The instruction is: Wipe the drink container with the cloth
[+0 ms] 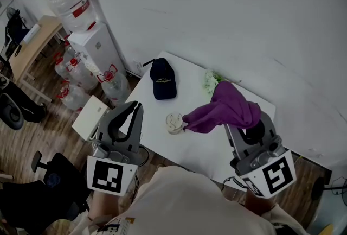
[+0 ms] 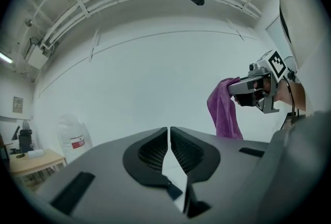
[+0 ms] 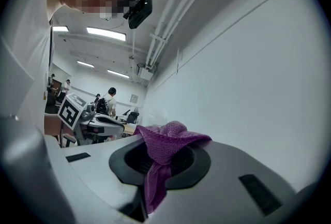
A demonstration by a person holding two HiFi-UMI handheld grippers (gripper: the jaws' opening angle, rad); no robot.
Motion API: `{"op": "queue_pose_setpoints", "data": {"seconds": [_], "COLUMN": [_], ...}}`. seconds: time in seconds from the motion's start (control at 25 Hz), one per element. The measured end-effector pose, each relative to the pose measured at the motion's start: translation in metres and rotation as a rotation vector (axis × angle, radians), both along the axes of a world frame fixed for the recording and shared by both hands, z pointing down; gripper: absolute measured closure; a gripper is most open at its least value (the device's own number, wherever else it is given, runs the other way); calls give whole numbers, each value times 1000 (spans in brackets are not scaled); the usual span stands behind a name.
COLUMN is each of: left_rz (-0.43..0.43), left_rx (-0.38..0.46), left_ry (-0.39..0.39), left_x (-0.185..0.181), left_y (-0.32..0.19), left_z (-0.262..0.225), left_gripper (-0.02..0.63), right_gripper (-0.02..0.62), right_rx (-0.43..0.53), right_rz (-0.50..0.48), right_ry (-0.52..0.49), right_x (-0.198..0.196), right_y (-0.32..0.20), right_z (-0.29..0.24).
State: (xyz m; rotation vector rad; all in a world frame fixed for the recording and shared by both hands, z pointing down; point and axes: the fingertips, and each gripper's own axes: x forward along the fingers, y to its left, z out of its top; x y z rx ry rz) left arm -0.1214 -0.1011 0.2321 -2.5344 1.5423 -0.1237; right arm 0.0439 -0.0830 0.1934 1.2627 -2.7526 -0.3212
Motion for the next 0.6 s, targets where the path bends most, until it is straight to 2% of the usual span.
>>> {"op": "queue_pose_setpoints", "data": {"seconds": [0.12,0.32,0.6], "left_rz": [-4,12,-5], "left_rx": [-39,-35,-53], "left_ry": [-6,-69,-71], "left_x": [-3,-9,-29], "left_y": [5,10,25], "left_z": [14,24,22], "left_gripper": [575,574,574], "right_gripper": [528,528,528], "right_rx": [-31,-74,-76], "right_rz": [-12,-2,-36], "right_ry": [4,20,30], "right_x": [-7,-15,-42], "right_y": [3,2,6], "right_z": [11,30,32]}}
